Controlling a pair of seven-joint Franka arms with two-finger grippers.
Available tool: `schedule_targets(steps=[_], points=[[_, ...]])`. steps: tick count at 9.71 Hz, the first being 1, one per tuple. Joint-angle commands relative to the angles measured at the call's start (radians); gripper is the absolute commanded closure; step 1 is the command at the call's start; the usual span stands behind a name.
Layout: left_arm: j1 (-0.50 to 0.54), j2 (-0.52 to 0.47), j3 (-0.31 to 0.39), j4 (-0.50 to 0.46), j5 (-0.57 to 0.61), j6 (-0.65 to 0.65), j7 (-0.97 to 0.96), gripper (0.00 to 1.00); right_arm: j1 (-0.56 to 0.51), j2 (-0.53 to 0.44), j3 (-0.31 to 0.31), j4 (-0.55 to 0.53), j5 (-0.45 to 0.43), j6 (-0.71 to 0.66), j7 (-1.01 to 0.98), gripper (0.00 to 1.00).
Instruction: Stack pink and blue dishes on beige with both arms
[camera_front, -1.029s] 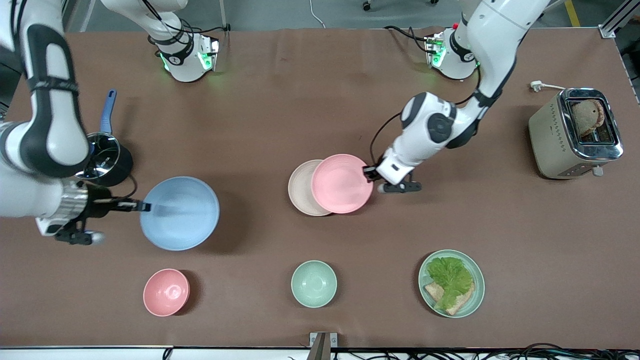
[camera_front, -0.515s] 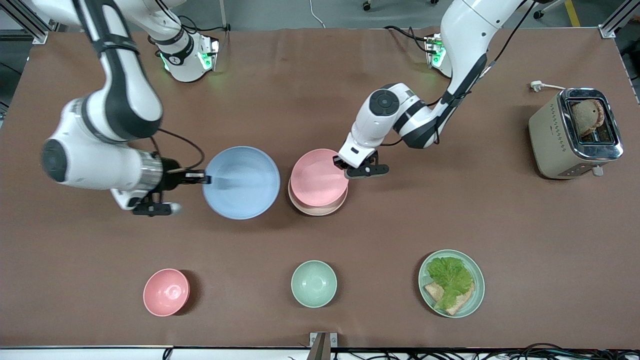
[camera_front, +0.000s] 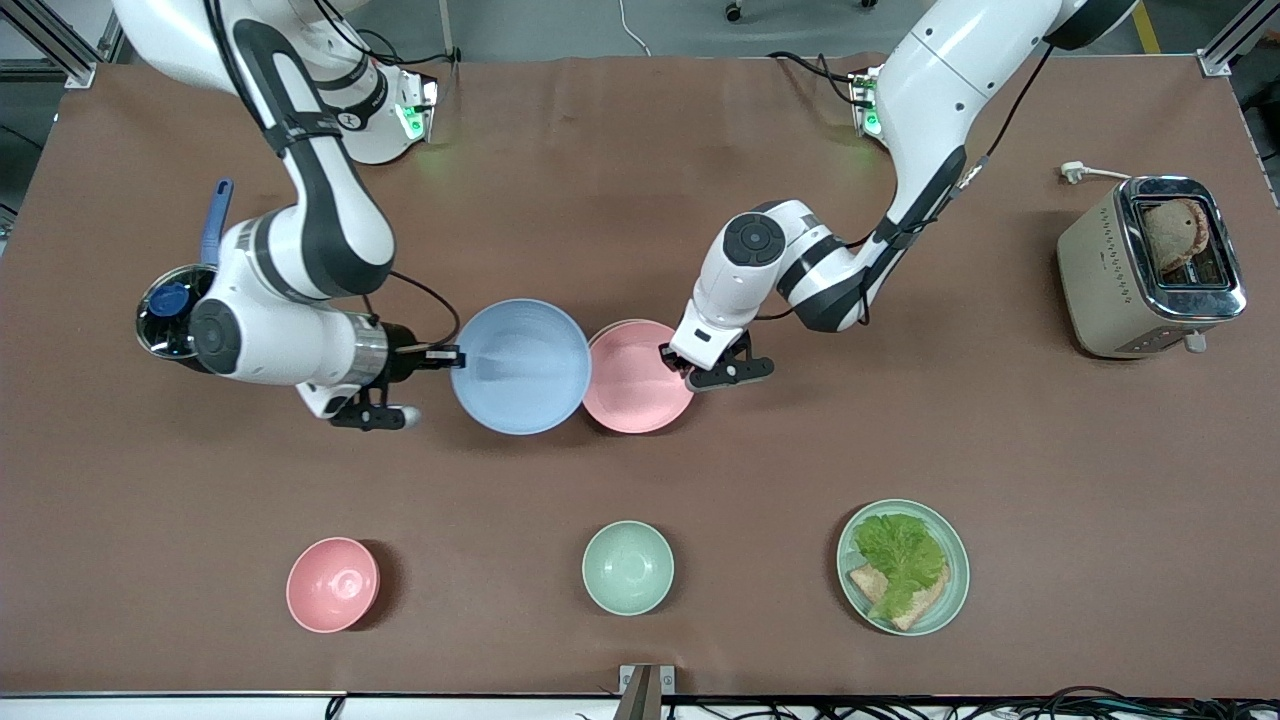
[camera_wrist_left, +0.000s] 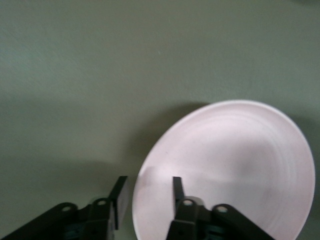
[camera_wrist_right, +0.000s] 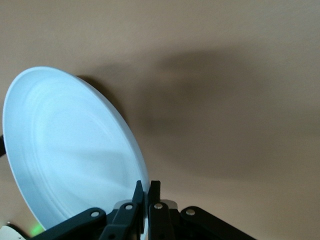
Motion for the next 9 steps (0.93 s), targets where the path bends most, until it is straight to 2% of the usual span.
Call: schedule_targets(steps=[1,3,5,7,8,9], points=[[0.020,-0.141,0.009,-0.065,0.024,-0.153,0.058,0.00,0.035,0.008,-0.007,-0.028,0.073,0.044,0.004,0.99],[0.049,-0.283,0.050,-0.091,0.017,-0.338,0.240,0.00,0.100,0.059,-0.007,-0.028,0.148,0.145,0.021,0.99],[0.086,-0.375,0.114,-0.091,-0.064,-0.379,0.441,0.00,0.168,0.107,-0.007,-0.028,0.191,0.254,0.051,0.99],[0.086,-0.498,0.264,-0.083,-0.234,-0.454,0.766,0.00,0.235,0.137,-0.007,-0.028,0.218,0.322,0.102,0.99],[0.084,-0.555,0.341,-0.071,-0.291,-0.532,0.919,0.00,0.260,0.145,-0.007,-0.028,0.219,0.346,0.125,0.98],[0.084,-0.602,0.401,-0.059,-0.296,-0.582,0.998,0.00,0.263,0.148,-0.007,-0.028,0.218,0.351,0.125,0.96]])
